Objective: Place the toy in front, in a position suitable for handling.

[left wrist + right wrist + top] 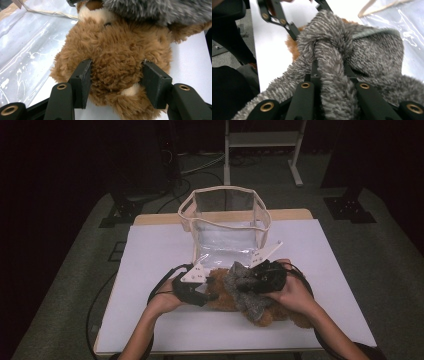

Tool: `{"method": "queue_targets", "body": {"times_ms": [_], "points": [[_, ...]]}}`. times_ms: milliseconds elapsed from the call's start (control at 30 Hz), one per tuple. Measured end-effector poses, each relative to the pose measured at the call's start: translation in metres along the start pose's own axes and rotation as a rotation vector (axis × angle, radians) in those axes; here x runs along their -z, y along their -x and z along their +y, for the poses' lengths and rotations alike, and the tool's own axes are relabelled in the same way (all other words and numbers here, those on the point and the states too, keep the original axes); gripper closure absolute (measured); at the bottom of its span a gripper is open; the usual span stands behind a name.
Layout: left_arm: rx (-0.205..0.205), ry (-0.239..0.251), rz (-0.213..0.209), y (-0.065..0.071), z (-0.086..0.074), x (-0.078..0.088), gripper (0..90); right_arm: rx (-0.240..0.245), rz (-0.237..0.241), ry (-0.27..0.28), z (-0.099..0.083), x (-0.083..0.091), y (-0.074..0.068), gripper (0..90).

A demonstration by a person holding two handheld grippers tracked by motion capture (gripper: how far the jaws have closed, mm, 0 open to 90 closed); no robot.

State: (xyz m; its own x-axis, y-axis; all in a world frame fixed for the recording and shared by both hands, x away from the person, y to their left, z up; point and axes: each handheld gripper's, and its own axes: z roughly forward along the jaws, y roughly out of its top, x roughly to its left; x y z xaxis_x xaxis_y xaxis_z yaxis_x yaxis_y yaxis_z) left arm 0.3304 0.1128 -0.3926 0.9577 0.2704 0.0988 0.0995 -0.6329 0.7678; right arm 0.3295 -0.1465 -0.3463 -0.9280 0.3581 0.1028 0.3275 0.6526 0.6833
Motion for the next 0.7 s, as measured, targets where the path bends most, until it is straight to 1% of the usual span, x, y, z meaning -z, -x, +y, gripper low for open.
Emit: {"method": "queue_targets", "body": {"times_ms": [67,100,167,233,333,367,433,467,567,700], "points": [[-0.001,0.0,0.001,-0.001,0.001,-0.001,44.4,0.003,0.004,0.002,0.002,-0.001,-0.002,76.5],[-0.003,-0.005,0.003,-0.002,0.001,-0.001,44.4,0.023,0.012,0.002,0.006,-0.004,-0.005,76.5],[-0.002,-0.006,0.003,-0.002,0.001,-0.002,44.2,0.04,0.015,-0.013,0.008,-0.009,-0.009,76.5],[-0.001,-0.004,0.004,-0.002,0.0,-0.001,44.0,0.045,0.014,-0.024,0.007,-0.013,-0.01,76.5],[0.002,0.001,0.006,-0.002,0.0,0.0,43.9,0.038,0.018,-0.024,0.004,-0.012,-0.008,76.5],[0.003,0.002,0.006,-0.001,-0.001,0.001,43.9,0.015,0.021,-0.024,-0.001,-0.009,-0.004,76.6],[-0.003,-0.007,0.003,-0.001,-0.001,0.002,44.1,0.003,0.025,-0.024,-0.006,-0.006,-0.001,76.6],[0.0,-0.003,0.003,0.0,-0.002,0.002,44.1,-0.008,0.029,-0.021,-0.009,-0.004,0.0,76.6],[0.0,-0.003,-0.001,0.0,-0.001,0.002,44.1,-0.015,0.027,-0.016,-0.014,-0.001,0.002,76.6],[-0.002,-0.006,-0.001,-0.001,-0.001,0.002,44.0,-0.009,0.017,-0.02,-0.016,0.004,0.003,76.6]]}}
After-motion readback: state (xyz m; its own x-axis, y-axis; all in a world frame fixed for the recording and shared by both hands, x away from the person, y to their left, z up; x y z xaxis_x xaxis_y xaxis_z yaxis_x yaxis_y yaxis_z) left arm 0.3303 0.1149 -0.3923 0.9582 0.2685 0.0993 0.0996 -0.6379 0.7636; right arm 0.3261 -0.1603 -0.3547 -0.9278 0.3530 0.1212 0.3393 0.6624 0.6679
